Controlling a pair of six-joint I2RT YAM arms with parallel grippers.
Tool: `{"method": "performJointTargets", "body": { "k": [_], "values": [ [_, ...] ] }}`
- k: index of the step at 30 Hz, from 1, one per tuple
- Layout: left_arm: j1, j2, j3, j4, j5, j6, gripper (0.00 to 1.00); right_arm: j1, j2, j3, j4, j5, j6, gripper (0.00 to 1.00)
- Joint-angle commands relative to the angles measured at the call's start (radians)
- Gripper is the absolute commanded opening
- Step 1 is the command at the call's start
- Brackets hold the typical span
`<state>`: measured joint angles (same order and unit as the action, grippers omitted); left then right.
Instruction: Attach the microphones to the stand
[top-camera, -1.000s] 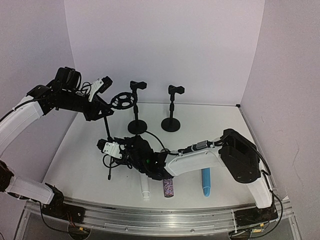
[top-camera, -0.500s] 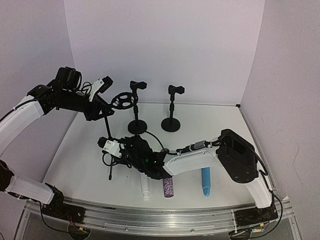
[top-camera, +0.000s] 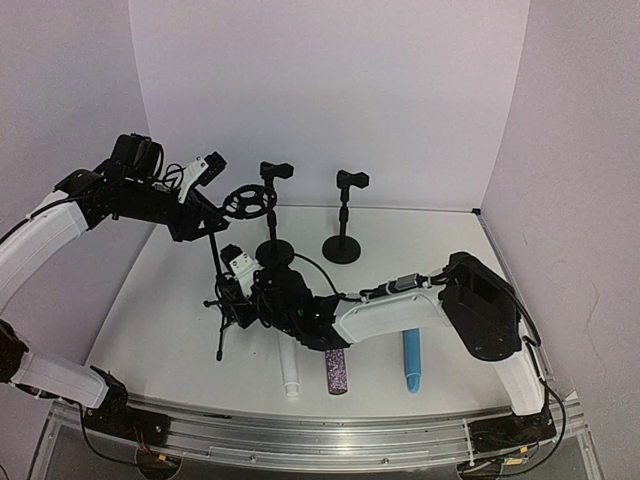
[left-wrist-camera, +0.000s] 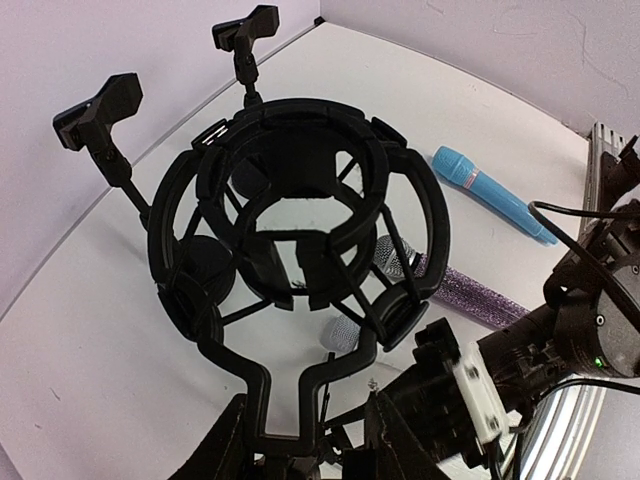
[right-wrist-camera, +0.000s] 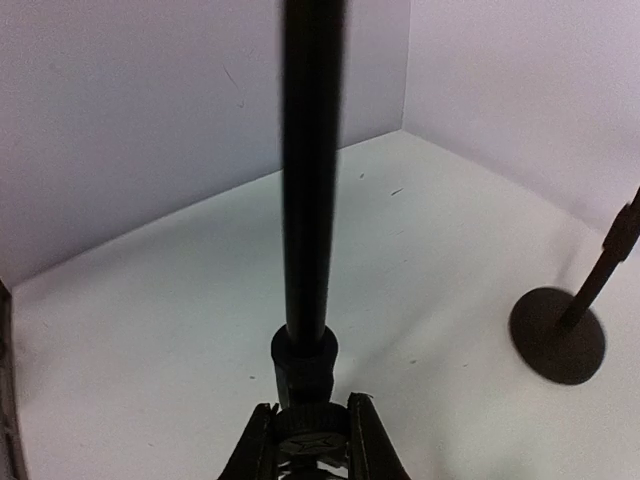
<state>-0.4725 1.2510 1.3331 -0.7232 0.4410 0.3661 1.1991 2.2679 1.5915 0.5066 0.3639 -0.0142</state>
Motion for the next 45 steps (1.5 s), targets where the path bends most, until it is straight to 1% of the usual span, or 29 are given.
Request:
{"method": "performJointTargets", "body": {
  "k": [1, 3, 5, 7, 8, 10, 13, 16, 17, 19, 23, 26, 29, 33, 34, 36, 37, 40, 45],
  "values": [
    [-0.005, -0.005, 0.046, 0.049, 0.034, -0.013, 0.0, -0.042, -0.045, -0.027, -0.025, -0.121, 0.679, 0.0],
    [-0.004, -0.005, 0.046, 0.049, 0.032, -0.013, 0.0, -0.049, -0.04, -0.022, -0.02, -0.146, 0.792, 0.0],
    [-0.005, -0.005, 0.045, 0.048, 0.033, -0.013, 0.0, -0.055, -0.033, -0.008, -0.014, -0.172, 0.861, 0.0],
    [-0.005, -0.006, 0.046, 0.047, 0.032, -0.012, 0.0, -0.06, -0.03, 0.011, -0.008, -0.208, 0.897, 0.0],
    [-0.005, -0.007, 0.046, 0.046, 0.031, -0.013, 0.0, -0.06, -0.035, 0.02, -0.01, -0.223, 0.876, 0.03],
    [-0.005, -0.008, 0.046, 0.044, 0.027, -0.013, 0.0, -0.06, -0.056, 0.03, -0.021, -0.246, 0.823, 0.13],
    [-0.004, -0.008, 0.048, 0.039, 0.023, -0.012, 0.0, -0.06, -0.132, 0.003, -0.068, -0.241, 0.73, 0.36],
    [-0.005, -0.007, 0.048, 0.034, 0.021, -0.007, 0.0, -0.058, -0.223, -0.018, -0.231, -0.208, 0.674, 0.51],
    [-0.005, -0.006, 0.048, 0.033, 0.021, -0.006, 0.0, -0.056, -0.245, -0.019, -0.303, -0.195, 0.652, 0.59],
    [-0.005, -0.004, 0.048, 0.031, 0.018, -0.004, 0.0, -0.052, -0.294, -0.011, -0.451, -0.168, 0.62, 0.68],
    [-0.004, 0.003, 0.059, 0.022, 0.014, 0.003, 0.0, -0.051, -0.379, -0.018, -0.758, -0.104, 0.595, 0.71],
    [-0.004, 0.014, 0.076, 0.006, 0.009, 0.01, 0.0, -0.051, -0.438, -0.055, -0.934, -0.04, 0.611, 0.71],
    [-0.003, 0.021, 0.086, -0.009, 0.008, 0.017, 0.0, -0.063, -0.476, -0.075, -1.091, 0.015, 0.622, 0.72],
    [-0.003, 0.026, 0.09, -0.021, 0.008, 0.022, 0.0, -0.116, -0.475, -0.06, -1.23, -0.012, 0.675, 0.73],
    [-0.003, 0.026, 0.092, -0.025, 0.009, 0.022, 0.0, -0.14, -0.465, -0.053, -1.259, -0.038, 0.687, 0.75],
    [-0.003, 0.027, 0.097, -0.036, 0.009, 0.025, 0.0, -0.181, -0.422, -0.017, -1.326, -0.113, 0.721, 0.84],
    [-0.003, 0.027, 0.1, -0.041, 0.007, 0.027, 0.0, -0.201, -0.396, 0.012, -1.374, -0.146, 0.732, 0.86],
    [-0.003, 0.023, 0.11, -0.058, 0.002, 0.034, 0.0, -0.218, -0.281, 0.151, -1.498, -0.198, 0.724, 0.86],
    [-0.002, 0.016, 0.118, -0.081, 0.001, 0.04, 0.0, -0.223, -0.138, 0.275, -1.575, -0.275, 0.715, 0.82]
  ]
}}
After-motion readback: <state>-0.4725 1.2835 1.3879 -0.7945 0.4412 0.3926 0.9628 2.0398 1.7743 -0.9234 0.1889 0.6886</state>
